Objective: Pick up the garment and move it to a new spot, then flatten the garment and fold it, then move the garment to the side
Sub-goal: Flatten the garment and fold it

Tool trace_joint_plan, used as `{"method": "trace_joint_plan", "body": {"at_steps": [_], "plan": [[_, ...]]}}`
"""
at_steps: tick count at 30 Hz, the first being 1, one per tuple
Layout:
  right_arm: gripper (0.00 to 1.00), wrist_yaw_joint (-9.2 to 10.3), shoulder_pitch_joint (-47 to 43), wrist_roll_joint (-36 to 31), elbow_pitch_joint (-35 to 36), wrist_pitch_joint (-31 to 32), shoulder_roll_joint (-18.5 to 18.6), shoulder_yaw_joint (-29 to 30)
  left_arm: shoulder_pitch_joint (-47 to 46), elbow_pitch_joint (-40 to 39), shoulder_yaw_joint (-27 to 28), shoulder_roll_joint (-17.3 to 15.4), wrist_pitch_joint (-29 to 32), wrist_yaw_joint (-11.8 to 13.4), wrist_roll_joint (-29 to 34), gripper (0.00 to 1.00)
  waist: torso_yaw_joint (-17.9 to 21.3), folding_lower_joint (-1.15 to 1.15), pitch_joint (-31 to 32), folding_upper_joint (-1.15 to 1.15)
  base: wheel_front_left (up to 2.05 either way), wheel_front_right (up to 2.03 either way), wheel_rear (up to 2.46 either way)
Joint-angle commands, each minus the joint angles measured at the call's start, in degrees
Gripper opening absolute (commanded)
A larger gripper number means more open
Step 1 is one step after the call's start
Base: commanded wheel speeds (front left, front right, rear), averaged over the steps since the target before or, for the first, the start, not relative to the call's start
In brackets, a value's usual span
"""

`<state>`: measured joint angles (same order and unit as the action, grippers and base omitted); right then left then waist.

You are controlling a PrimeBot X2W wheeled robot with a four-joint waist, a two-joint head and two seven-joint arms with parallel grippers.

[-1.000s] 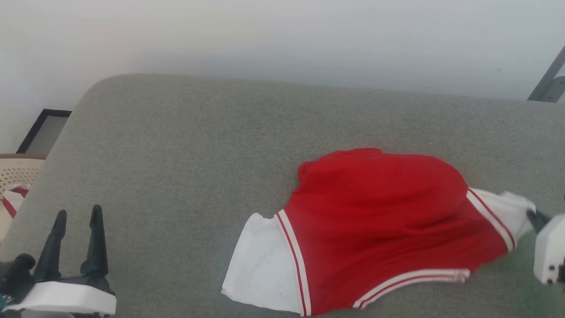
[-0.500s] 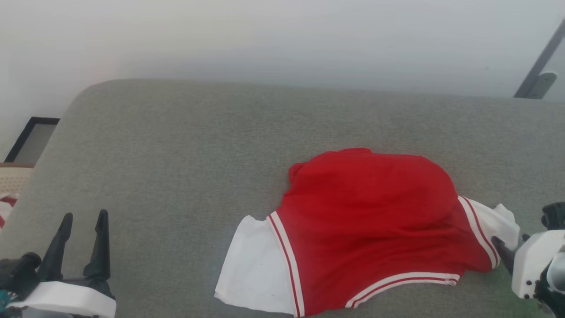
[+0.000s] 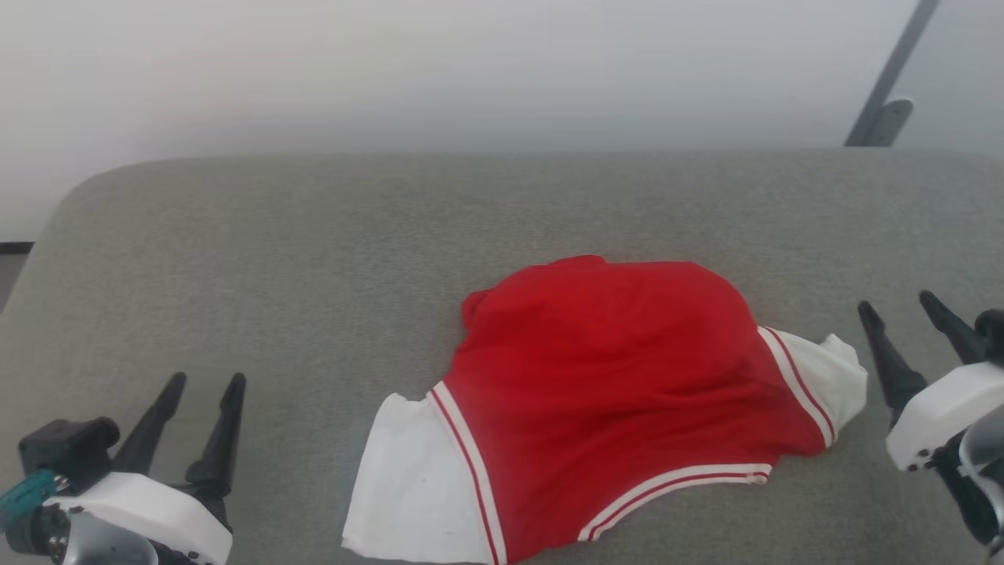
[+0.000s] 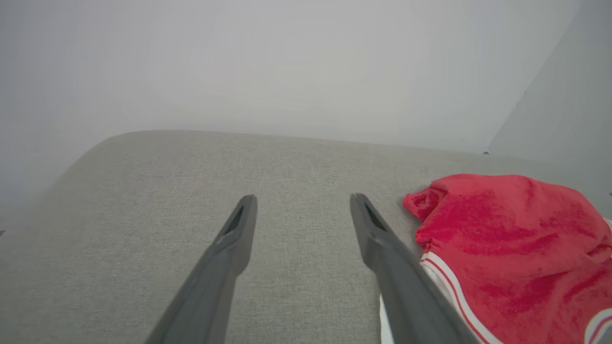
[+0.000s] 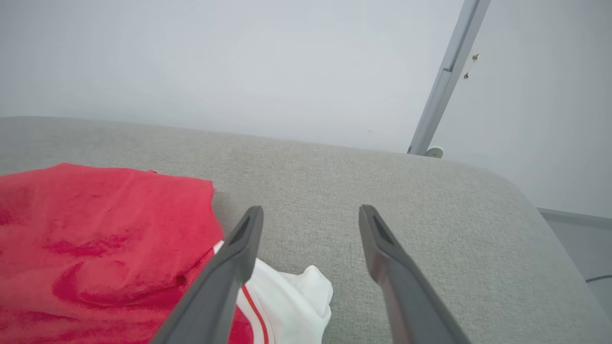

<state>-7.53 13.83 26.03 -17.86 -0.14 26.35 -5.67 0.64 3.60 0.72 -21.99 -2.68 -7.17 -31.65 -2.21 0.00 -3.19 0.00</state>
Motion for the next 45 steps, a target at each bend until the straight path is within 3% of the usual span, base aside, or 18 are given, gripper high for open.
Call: {"method": "trace_joint_plan", "body": {"at_steps": [1, 10, 18, 29, 42, 43, 44, 45], "plan": [[1.00, 0.09, -1.22, -2.00, 2.02, -3.51, -1.40, 0.84, 0.01, -0.70, -0.60, -0.28, 2.21, -0.19, -1.35, 1.00, 1.33, 0.00, -0.38, 0.00, 0.00, 0.00, 0.00], [1.00, 0.09, -2.75, -10.50, 9.29, -13.49, -8.92, 6.50, 0.78, -1.77, -3.62, -2.31, 14.02, 0.21, -4.85, 1.00, 4.44, 0.00, -2.22, 0.00, 0.00, 0.00, 0.00], [1.00, 0.09, -4.08, -16.01, 12.31, -14.84, -14.36, 9.93, 1.59, -2.75, -7.27, -3.08, 28.12, 4.45, -6.04, 1.00, 5.82, 0.00, -3.82, 0.00, 0.00, 0.00, 0.00], [1.00, 0.09, -3.81, -17.39, 11.70, -15.08, -15.27, 9.76, 0.86, -4.14, -12.22, -3.70, 41.53, 9.20, -5.49, 1.00, 6.50, 0.00, -4.45, 0.00, 0.00, 0.00, 0.00], [1.00, 0.09, -3.02, -17.39, 12.24, -15.12, -15.39, 9.17, -3.18, 6.02, -16.11, -3.89, 45.00, 10.46, -2.23, 1.00, 7.94, 0.00, -6.25, 0.00, 0.00, 0.00, 0.00], [1.00, 0.09, -2.98, -17.41, 12.25, -15.12, -15.35, 9.18, -3.60, 6.77, -16.26, -3.84, 44.75, 10.62, -1.80, 0.98, 7.99, 0.00, -6.41, 0.00, 0.00, 0.00, 0.00], [1.00, 0.09, -2.90, -17.34, 12.30, -15.12, -15.30, 9.19, -3.97, 7.68, -16.54, -3.80, 44.99, 10.81, -1.47, 0.86, 8.00, 0.00, -6.56, 0.00, 0.00, 0.00, 0.00], [1.00, 0.09, -2.88, -17.22, 12.23, -15.03, -15.18, 9.03, -4.21, 8.61, -17.19, -3.81, 45.62, 10.31, -1.35, 0.49, 8.01, 0.00, -6.69, 0.00, 0.00, 0.00, 0.00]]}}
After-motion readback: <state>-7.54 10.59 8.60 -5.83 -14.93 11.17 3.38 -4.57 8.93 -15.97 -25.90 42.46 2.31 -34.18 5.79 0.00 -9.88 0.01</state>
